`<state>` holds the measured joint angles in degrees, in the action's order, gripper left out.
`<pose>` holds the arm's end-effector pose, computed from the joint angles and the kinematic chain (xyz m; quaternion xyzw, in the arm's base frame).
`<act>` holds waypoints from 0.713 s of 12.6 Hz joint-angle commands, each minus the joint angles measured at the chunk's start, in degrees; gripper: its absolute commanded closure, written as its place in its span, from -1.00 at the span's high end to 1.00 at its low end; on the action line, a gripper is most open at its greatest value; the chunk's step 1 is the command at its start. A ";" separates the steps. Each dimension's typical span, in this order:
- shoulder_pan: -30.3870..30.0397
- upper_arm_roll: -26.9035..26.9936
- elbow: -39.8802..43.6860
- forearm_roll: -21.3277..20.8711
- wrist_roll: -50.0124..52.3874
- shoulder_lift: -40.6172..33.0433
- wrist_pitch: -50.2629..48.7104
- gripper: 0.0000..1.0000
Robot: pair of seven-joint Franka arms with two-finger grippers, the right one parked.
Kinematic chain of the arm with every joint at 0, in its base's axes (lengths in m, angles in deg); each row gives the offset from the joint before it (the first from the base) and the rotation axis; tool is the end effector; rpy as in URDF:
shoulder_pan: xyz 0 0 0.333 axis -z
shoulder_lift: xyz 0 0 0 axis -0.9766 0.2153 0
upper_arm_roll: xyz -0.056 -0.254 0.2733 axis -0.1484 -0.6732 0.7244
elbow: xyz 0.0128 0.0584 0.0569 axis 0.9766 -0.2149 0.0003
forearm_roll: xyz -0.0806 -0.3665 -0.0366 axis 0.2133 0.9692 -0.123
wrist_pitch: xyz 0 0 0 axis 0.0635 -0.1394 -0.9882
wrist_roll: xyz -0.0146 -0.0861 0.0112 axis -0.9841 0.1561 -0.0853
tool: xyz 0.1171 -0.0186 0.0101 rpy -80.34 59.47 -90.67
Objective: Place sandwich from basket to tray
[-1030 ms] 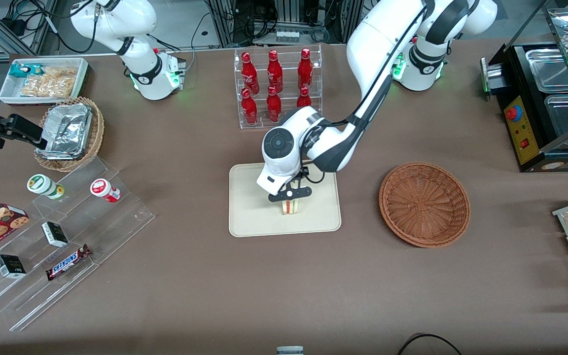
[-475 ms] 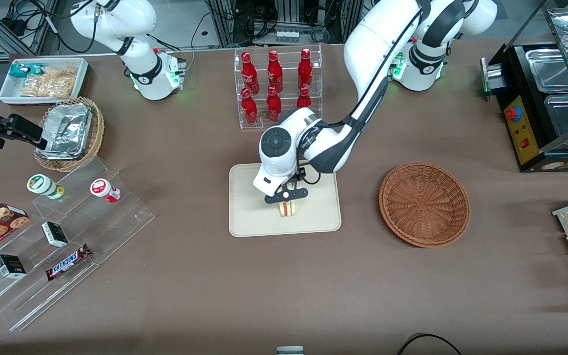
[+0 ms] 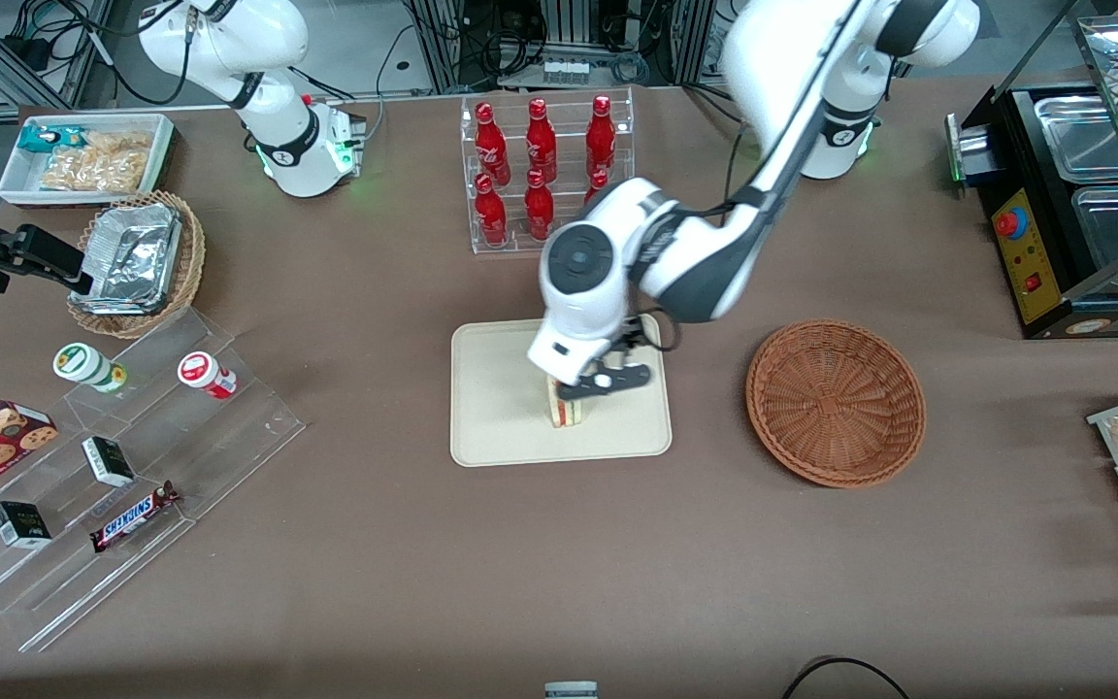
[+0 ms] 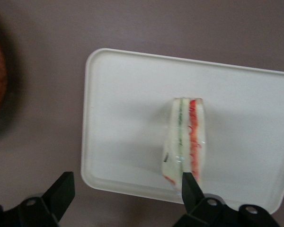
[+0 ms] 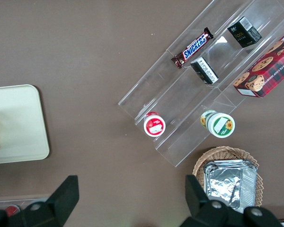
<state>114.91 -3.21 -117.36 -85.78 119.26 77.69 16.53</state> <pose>0.5556 -0.4605 0.4069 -0.9922 -0.1014 0.0551 0.0473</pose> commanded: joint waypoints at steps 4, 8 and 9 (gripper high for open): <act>-10.25 -0.07 -9.87 -0.89 -9.01 -8.78 -1.64 1.00; -17.46 -0.07 -17.78 -0.81 -23.50 -18.18 -2.43 1.00; -19.22 -0.07 -18.92 -0.81 -26.49 -20.21 -3.30 1.00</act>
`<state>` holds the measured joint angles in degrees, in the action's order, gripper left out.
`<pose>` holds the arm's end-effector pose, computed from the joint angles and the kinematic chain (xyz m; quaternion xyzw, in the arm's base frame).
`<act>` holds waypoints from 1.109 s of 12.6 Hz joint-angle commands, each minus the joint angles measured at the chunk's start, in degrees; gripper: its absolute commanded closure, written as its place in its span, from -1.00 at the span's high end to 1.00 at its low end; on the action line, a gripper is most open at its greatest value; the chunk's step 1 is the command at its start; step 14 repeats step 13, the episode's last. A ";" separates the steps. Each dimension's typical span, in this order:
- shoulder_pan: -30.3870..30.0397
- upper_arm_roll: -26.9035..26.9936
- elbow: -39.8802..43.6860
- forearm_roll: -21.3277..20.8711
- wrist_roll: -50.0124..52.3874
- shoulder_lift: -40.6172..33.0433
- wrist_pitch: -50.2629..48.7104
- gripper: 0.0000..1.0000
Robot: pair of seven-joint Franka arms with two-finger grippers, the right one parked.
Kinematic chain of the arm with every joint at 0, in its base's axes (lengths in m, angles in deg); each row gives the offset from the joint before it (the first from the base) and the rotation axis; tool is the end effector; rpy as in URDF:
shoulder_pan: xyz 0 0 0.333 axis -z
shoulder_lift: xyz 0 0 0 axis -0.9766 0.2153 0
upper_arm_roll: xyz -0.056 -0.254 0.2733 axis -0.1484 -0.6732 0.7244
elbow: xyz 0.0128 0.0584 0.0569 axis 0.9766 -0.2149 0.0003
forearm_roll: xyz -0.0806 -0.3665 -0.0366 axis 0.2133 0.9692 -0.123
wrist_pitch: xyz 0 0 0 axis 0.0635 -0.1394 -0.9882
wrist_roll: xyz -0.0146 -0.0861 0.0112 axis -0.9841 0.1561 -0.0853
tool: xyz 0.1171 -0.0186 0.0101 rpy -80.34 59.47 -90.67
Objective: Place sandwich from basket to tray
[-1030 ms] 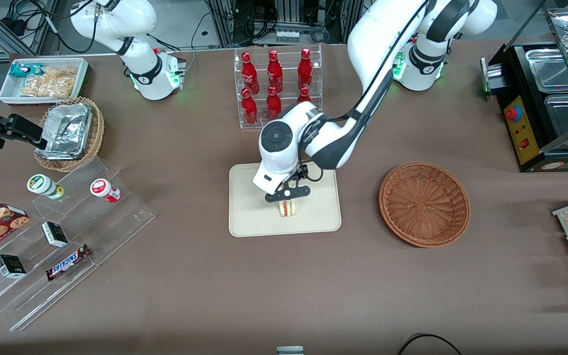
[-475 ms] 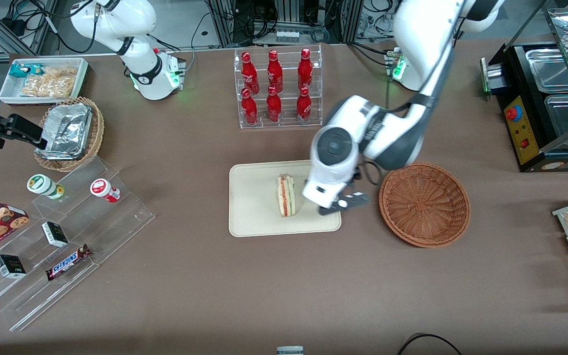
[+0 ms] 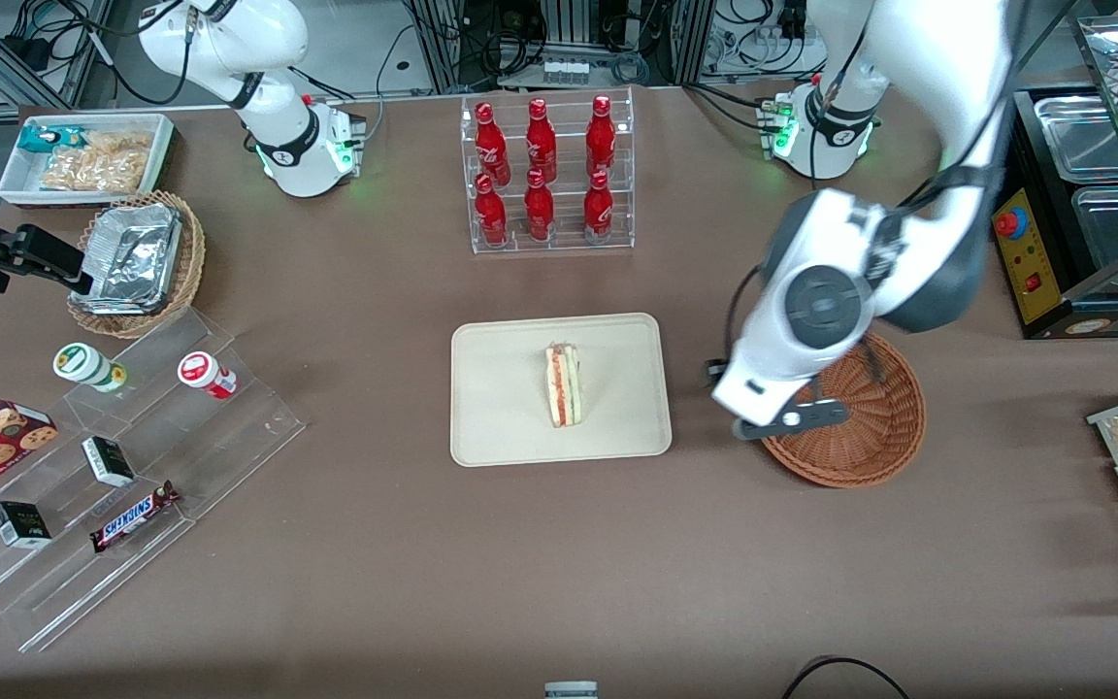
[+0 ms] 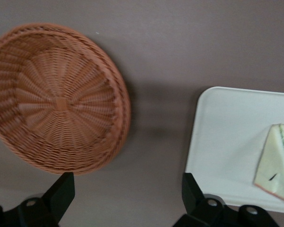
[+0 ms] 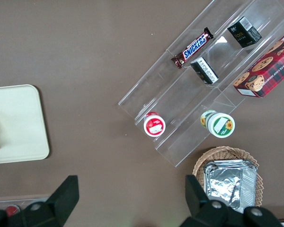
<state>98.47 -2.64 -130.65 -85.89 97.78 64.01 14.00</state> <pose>0.5950 -0.2524 0.4653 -0.9941 -0.0595 0.0804 0.0429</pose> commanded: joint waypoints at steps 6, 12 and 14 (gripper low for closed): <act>-15.53 -3.18 -7.85 -0.52 -26.96 -18.39 -10.17 1.00; -18.62 1.64 -2.15 -0.52 -34.74 -20.43 -12.82 1.00; -18.62 2.34 -2.05 -0.09 -34.57 -20.43 -13.25 1.00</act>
